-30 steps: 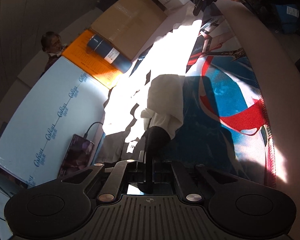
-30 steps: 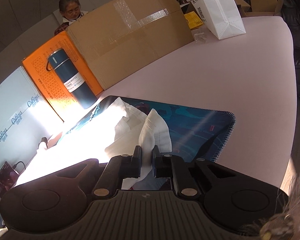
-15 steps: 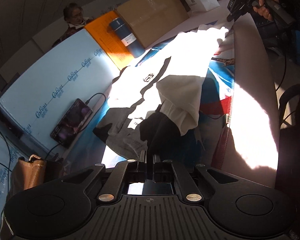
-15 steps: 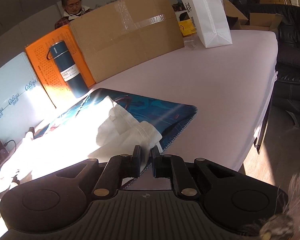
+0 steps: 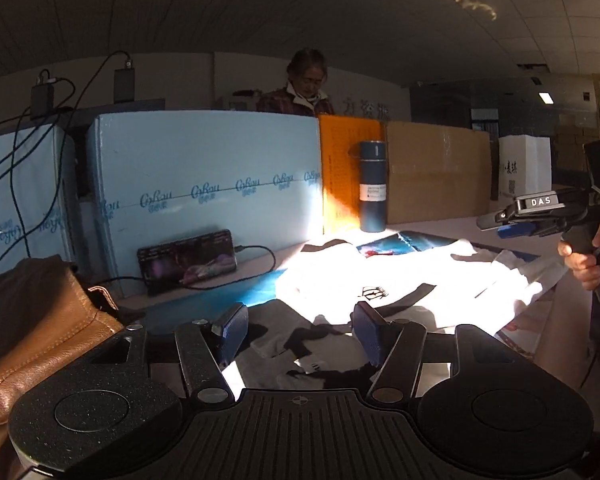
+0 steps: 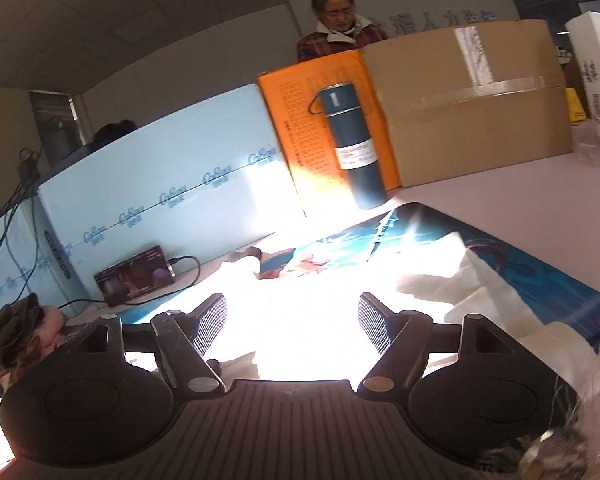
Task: Fold clothes
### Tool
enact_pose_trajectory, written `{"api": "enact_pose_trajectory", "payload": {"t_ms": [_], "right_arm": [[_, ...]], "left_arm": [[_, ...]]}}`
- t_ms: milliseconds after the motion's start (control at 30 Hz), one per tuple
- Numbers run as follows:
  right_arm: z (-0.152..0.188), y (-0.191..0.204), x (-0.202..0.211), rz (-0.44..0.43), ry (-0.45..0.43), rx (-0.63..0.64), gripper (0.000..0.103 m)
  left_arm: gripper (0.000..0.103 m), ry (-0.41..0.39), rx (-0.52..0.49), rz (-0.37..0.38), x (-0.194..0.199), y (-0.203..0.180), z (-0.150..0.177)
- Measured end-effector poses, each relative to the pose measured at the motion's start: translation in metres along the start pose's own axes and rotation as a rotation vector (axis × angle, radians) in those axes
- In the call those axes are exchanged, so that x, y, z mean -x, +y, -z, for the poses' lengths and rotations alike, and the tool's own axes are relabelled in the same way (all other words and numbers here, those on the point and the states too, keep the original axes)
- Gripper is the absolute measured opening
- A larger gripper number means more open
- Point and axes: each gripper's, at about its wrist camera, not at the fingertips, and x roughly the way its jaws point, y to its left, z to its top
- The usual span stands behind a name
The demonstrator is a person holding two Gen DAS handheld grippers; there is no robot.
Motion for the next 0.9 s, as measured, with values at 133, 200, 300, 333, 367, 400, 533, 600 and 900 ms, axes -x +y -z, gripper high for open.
{"api": "enact_pose_trajectory", "payload": {"t_ms": [133, 200, 300, 333, 367, 400, 533, 600, 900], "right_arm": [[0.000, 0.063, -0.046, -0.261, 0.123, 0.310, 0.078], [0.004, 0.086, -0.064, -0.331, 0.162, 0.431, 0.078], [0.007, 0.103, -0.094, -0.376, 0.242, 0.476, 0.078], [0.009, 0.106, -0.104, -0.382, 0.269, 0.469, 0.078], [0.012, 0.109, -0.112, -0.386, 0.296, 0.465, 0.078], [0.016, 0.110, -0.118, -0.386, 0.316, 0.470, 0.075], [0.032, 0.113, -0.124, -0.427, 0.370, 0.531, 0.044], [0.038, 0.113, -0.119, -0.415, 0.351, 0.581, 0.025], [0.009, 0.092, -0.103, -0.308, 0.155, 0.441, 0.010]], "left_arm": [[0.063, 0.122, 0.027, -0.038, -0.029, -0.003, 0.009], [0.067, 0.179, -0.002, -0.084, -0.037, -0.004, 0.016], [0.071, 0.249, -0.033, -0.145, -0.042, 0.000, 0.025], [0.073, 0.265, -0.033, -0.155, -0.043, 0.001, 0.027], [0.074, 0.277, -0.026, -0.159, -0.044, 0.003, 0.029], [0.076, 0.284, -0.018, -0.160, -0.044, 0.004, 0.030], [0.078, 0.304, -0.001, -0.151, -0.047, 0.008, 0.033], [0.079, 0.306, 0.014, -0.144, -0.048, 0.010, 0.033], [0.081, 0.309, 0.024, -0.144, -0.048, 0.010, 0.034]]}}
